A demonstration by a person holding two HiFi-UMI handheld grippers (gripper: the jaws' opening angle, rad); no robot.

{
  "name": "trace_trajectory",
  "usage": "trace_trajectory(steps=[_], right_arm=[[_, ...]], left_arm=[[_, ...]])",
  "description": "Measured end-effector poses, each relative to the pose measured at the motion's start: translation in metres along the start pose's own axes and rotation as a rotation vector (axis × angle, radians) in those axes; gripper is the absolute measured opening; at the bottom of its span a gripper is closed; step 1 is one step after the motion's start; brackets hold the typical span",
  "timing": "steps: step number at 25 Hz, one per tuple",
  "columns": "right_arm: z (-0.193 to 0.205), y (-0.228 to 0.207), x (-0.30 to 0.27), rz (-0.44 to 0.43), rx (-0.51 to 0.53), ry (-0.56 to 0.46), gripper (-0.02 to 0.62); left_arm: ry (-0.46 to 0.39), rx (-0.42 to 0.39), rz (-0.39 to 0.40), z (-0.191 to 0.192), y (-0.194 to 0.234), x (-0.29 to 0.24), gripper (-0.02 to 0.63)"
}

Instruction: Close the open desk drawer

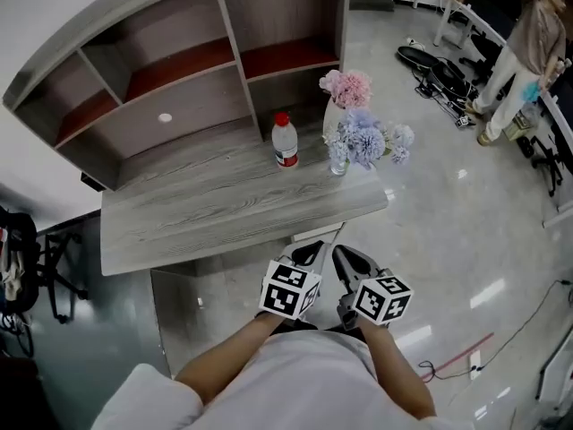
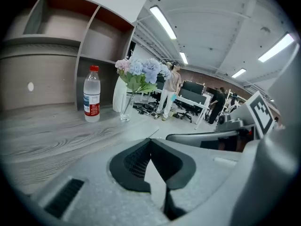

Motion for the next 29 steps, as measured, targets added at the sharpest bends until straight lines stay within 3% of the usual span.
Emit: trace_trajectory(steps=[8,29], right_arm=[[-0.009,0.024,0.0,0.039,0.164,-0.009,0.002],[-0.006,0.031,-0.003,0.058,0.144,-0.045,0.002]], left_arm=[[-0.024,-0.001,-0.03,-0.006,0.003,0.013,0.003],[-0.041,-0.02,0.002,-0.01,0.001,0.016,0.003]])
Point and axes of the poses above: the fingertips, and each gripper's own axes: x backward along the fingers, y to its left, z out of its underside, the point moved 8 cm from there along x, backward along the fingers, and after that the axes turned 12 degrees about -x, right-handed, at the moved point
